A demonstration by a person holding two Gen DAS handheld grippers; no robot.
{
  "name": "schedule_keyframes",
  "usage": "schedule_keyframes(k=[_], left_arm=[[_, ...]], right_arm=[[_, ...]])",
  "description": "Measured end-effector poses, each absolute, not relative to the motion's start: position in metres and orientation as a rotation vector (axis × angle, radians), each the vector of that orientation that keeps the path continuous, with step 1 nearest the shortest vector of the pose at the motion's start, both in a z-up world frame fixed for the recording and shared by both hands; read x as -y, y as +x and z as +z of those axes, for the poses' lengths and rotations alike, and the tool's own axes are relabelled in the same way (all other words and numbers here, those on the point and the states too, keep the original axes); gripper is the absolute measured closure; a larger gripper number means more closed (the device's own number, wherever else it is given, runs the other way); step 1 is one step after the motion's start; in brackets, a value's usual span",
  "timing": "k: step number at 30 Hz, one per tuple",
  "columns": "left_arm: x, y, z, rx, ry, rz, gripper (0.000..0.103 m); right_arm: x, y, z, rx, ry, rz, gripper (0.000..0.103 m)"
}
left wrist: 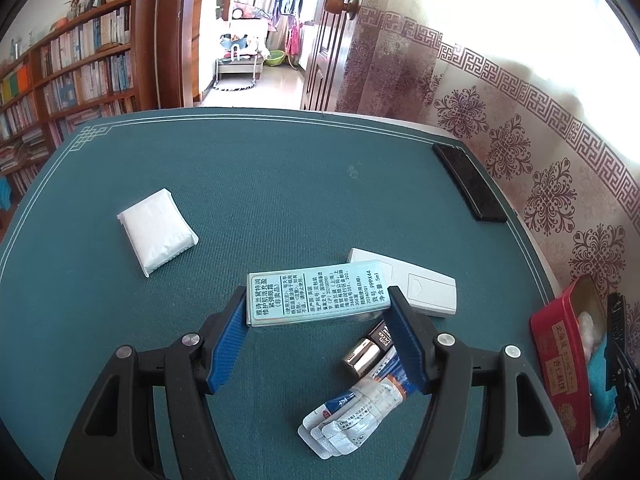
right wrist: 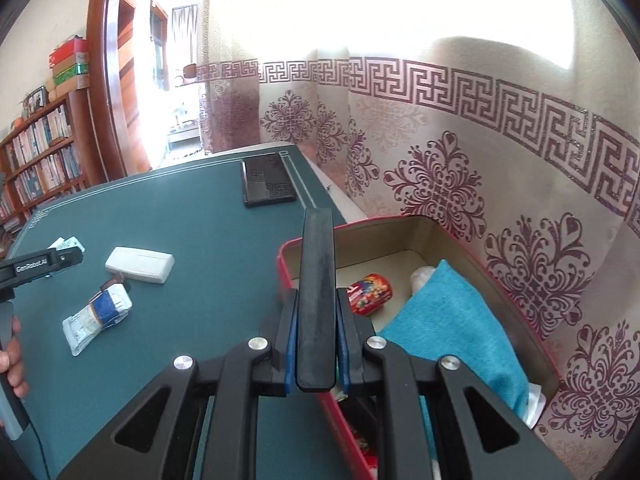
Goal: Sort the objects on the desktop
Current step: 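Carry the black comb into the tin box and open the right tool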
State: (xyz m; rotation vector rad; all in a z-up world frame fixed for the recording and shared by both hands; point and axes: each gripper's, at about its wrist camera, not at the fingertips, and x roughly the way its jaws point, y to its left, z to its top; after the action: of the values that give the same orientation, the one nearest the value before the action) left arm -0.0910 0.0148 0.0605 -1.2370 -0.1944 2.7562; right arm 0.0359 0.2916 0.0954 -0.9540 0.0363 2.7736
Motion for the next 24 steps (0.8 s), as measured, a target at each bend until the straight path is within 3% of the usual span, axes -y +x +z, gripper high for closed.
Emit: schedule_keyframes(k=[5,7,9,20,24], left_arm=[[-0.022,-0.088,0.061,0.161,-1.227,2.749,0.033],[-0.024,-0.087,0.061,0.158,-1.222,2.745,0.033],[-0.026,-0.086,0.061,0.159,-1.221,2.736,0.033],[-0.038,-0.073,0.075,0.188,-1.161,2.664,0.033],[-0.053,-0.065,0.081,0.163,-1.137,2.622,0.033]], right_arm=[[-0.322,0.029,0.083,-0.067,-1.002,2.664,0.081],[-0.328,0.036,0.083,-0.095,-0.984,2.670,0.063],[-0.329,0.045,0.085,-0.117,-0.957,2.688,0.058],[-0.318,0.090,0.084,-0.154,-0.880,2.722,0.058],[-0.309,0.108,0.082,-0.136,-0.845,2.753,0.050]])
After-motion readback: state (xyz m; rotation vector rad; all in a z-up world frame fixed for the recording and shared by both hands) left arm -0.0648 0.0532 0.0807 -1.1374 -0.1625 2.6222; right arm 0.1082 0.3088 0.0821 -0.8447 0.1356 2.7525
